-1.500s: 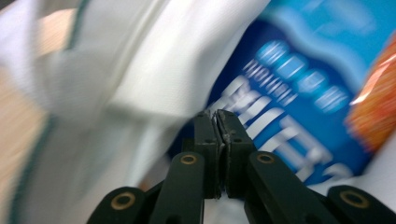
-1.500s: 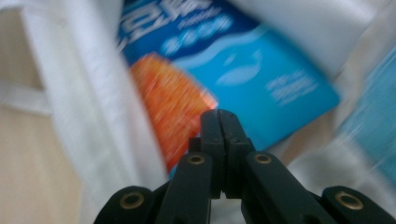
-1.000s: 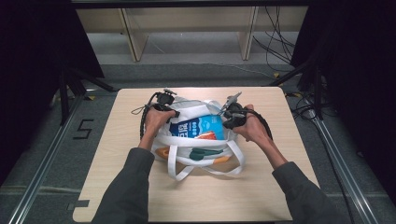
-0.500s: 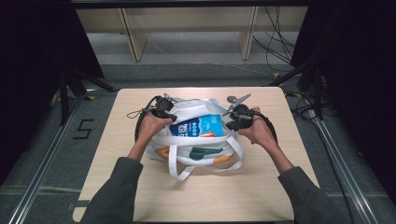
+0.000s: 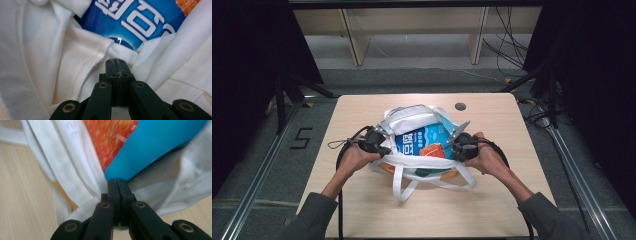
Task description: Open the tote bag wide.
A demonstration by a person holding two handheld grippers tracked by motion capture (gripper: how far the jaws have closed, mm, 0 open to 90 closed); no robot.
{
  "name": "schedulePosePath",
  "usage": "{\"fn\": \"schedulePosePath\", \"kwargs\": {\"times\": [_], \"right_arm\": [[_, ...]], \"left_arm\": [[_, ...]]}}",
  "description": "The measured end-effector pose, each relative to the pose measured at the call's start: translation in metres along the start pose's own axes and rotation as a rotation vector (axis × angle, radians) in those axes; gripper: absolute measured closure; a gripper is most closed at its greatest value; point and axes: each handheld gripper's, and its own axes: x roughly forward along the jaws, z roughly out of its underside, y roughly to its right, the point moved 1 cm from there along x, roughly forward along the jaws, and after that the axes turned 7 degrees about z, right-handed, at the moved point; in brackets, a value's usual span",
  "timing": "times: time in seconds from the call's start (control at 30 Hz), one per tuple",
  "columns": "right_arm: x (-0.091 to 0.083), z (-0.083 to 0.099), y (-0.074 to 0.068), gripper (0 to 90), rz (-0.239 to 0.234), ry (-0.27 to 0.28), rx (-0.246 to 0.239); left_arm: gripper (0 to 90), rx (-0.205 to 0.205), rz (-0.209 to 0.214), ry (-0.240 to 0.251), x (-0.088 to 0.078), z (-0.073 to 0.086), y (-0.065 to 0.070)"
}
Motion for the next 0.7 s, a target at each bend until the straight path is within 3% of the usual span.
{"fn": "schedulePosePath", "kwargs": {"times": [0.03, 0.07, 0.1, 0.17, 0.23, 0.27, 0.3, 0.37, 0.4, 0.5, 0.53, 0.6, 0.7], "right_arm": [[-0.007, -0.004, 0.005, 90.0, 0.005, 0.032, 0.030], [-0.010, -0.007, 0.011, 90.0, 0.013, 0.067, 0.025], [-0.013, -0.011, 0.016, 90.0, 0.027, 0.123, 0.036], [-0.016, -0.021, 0.026, 90.0, 0.038, 0.173, 0.083], [-0.011, -0.031, 0.038, 90.0, 0.067, 0.186, 0.103], [-0.007, -0.035, 0.044, 90.0, 0.076, 0.193, 0.127], [-0.002, -0.039, 0.049, 90.0, 0.077, 0.181, 0.141], [0.011, -0.046, 0.062, 90.0, 0.128, 0.140, 0.135], [0.017, -0.047, 0.068, 90.0, 0.152, 0.108, 0.159], [0.035, -0.041, 0.091, 90.0, 0.182, 0.034, 0.216], [0.046, -0.033, 0.099, 90.0, 0.193, -0.029, 0.257], [0.057, -0.025, 0.101, 90.0, 0.153, -0.045, 0.284], [0.056, -0.028, 0.096, 90.0, 0.185, -0.062, 0.252]], "left_arm": [[88.5, -0.001, 0.013, 0.014, -0.002, -0.002, 0.001], [88.2, -0.001, 0.026, 0.048, -0.004, -0.004, 0.006], [88.0, 0.013, 0.045, 0.061, -0.004, -0.007, 0.012], [87.6, 0.038, 0.063, 0.075, -0.001, -0.010, 0.023], [88.2, 0.056, 0.098, 0.059, 0.004, -0.011, 0.033], [88.9, 0.075, 0.100, 0.026, 0.006, -0.009, 0.038], [89.1, 0.120, 0.110, -0.018, 0.007, -0.005, 0.041], [89.2, 0.108, 0.130, -0.052, 0.013, 0.006, 0.045], [89.3, 0.115, 0.127, -0.069, 0.016, 0.013, 0.048], [89.4, 0.142, 0.123, -0.061, 0.017, 0.019, 0.052], [89.5, 0.135, 0.130, -0.062, 0.017, 0.019, 0.053], [89.5, 0.144, 0.149, -0.048, 0.016, 0.020, 0.052], [88.5, 0.141, 0.133, -0.025, 0.006, 0.013, 0.047]]}}
